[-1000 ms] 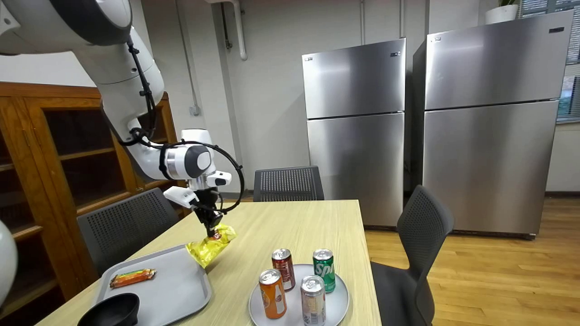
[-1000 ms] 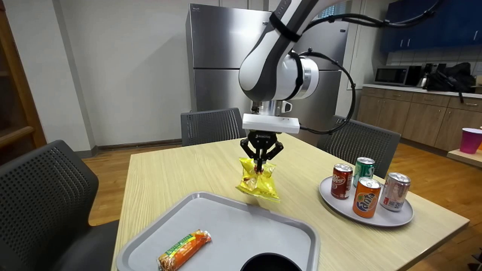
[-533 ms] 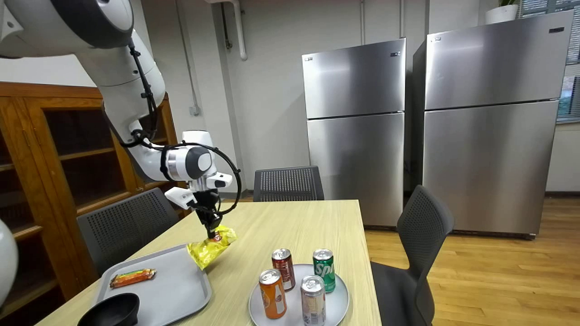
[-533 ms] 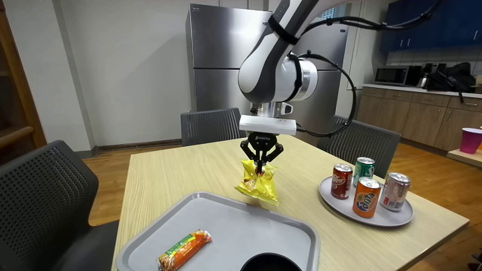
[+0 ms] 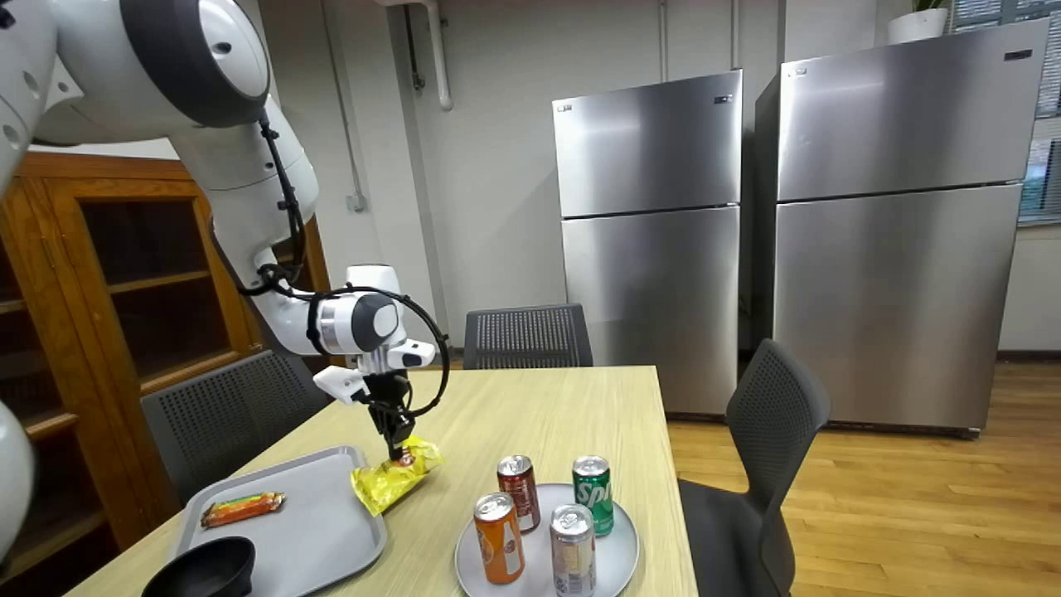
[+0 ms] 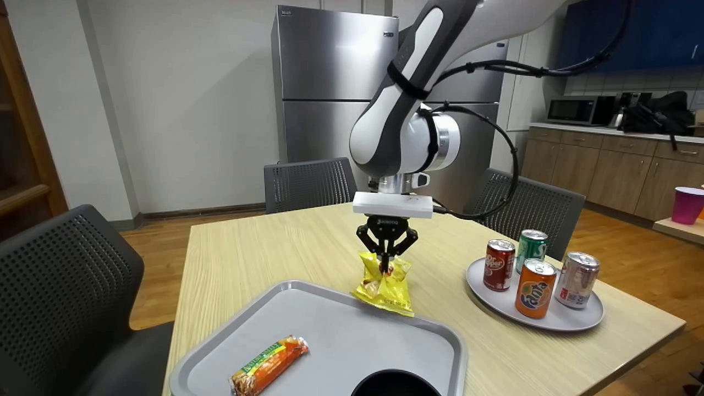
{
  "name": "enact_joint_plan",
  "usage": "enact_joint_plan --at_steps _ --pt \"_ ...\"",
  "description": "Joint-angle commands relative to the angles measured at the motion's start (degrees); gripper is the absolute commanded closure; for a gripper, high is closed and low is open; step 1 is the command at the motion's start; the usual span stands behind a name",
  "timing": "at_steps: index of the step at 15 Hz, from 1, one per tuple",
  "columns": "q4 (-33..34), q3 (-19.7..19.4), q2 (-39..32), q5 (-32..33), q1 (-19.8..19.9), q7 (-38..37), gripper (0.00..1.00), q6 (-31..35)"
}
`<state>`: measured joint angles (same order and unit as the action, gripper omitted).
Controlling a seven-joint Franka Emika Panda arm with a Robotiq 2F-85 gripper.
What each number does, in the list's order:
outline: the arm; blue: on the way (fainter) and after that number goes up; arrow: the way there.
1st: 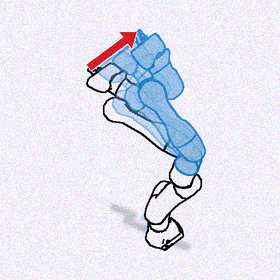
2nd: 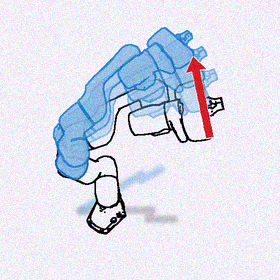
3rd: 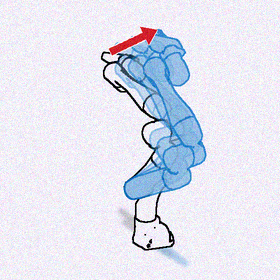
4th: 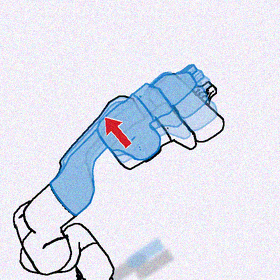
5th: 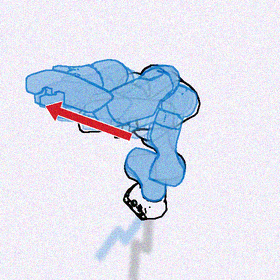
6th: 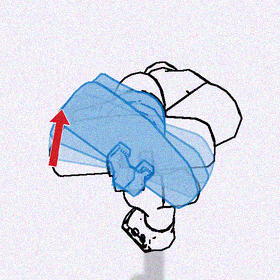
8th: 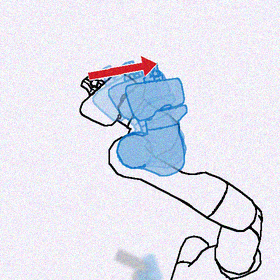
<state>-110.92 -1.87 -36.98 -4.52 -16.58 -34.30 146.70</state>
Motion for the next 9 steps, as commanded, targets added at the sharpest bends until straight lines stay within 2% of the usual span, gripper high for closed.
enact_joint_plan --at_steps 1,7,8,9 --pt "2.3 -1.43 -0.97 0.7 -1.2 -2.88 1.0 -0.7" --pt "2.63 -1.76 -0.87 1.19 -1.81 -3.32 1.0 -0.57" --pt "2.58 -1.71 -0.85 1.04 -1.82 -3.39 0.74 -0.42" --pt "2.44 -1.72 -0.77 0.99 -1.86 -3.45 0.73 -0.06"
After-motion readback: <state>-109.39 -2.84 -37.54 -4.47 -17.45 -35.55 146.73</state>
